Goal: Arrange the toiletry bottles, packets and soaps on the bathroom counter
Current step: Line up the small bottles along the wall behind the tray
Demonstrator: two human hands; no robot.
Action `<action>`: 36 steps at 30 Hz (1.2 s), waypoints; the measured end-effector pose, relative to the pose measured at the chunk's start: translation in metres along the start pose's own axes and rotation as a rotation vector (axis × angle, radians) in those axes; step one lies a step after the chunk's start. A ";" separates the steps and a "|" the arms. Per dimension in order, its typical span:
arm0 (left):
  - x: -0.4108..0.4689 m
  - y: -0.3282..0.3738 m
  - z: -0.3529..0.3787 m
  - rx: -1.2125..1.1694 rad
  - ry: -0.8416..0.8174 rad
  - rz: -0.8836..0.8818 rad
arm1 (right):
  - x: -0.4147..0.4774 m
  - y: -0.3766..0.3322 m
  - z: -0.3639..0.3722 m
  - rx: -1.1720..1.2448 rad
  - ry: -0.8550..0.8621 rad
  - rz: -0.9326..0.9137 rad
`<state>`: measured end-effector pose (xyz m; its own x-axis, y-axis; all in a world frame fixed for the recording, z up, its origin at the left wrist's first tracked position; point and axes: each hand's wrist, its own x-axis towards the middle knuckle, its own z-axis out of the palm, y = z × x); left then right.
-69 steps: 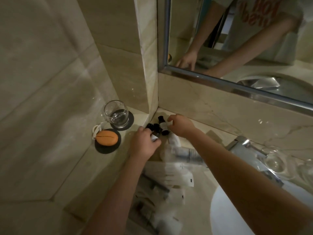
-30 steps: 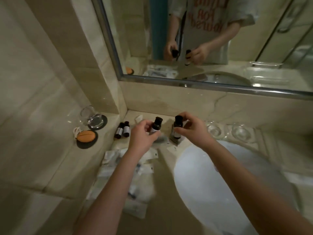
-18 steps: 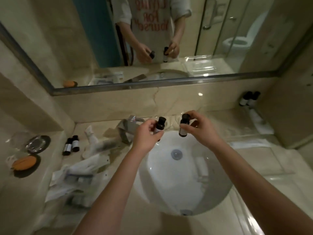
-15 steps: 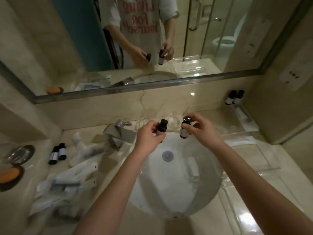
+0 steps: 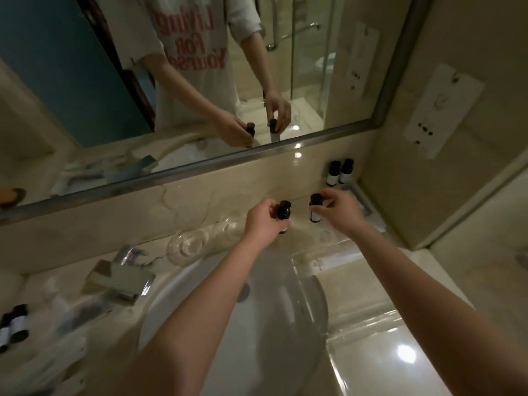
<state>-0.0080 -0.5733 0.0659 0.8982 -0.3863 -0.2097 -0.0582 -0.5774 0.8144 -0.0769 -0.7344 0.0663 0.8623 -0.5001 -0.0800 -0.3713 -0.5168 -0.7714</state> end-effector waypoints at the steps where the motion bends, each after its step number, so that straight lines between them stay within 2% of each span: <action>1: 0.011 0.002 0.006 0.008 0.001 -0.011 | 0.009 0.002 -0.001 -0.010 0.001 0.010; 9: 0.068 0.003 0.043 0.064 0.030 -0.061 | 0.066 0.026 0.005 -0.132 -0.064 -0.025; 19: 0.077 -0.001 0.049 0.071 -0.029 -0.050 | 0.074 0.037 -0.003 -0.053 -0.132 -0.012; 22: 0.078 0.004 0.043 0.126 -0.034 0.013 | 0.078 0.036 -0.018 -0.004 -0.079 -0.003; 26: 0.082 0.013 0.036 0.214 0.003 0.087 | 0.098 0.029 -0.044 -0.332 0.058 -0.098; 30: 0.085 0.018 0.034 0.284 -0.007 0.107 | 0.122 0.027 -0.049 -0.627 0.021 -0.246; 33: 0.085 0.019 0.034 0.293 -0.011 0.109 | 0.132 0.024 -0.043 -0.746 -0.038 -0.246; 36: 0.085 0.021 0.033 0.296 -0.016 0.108 | 0.137 0.027 -0.038 -0.743 -0.042 -0.217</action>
<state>0.0532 -0.6418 0.0471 0.8729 -0.4670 -0.1411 -0.2795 -0.7158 0.6400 0.0183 -0.8433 0.0590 0.9491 -0.3149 -0.0106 -0.3129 -0.9381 -0.1483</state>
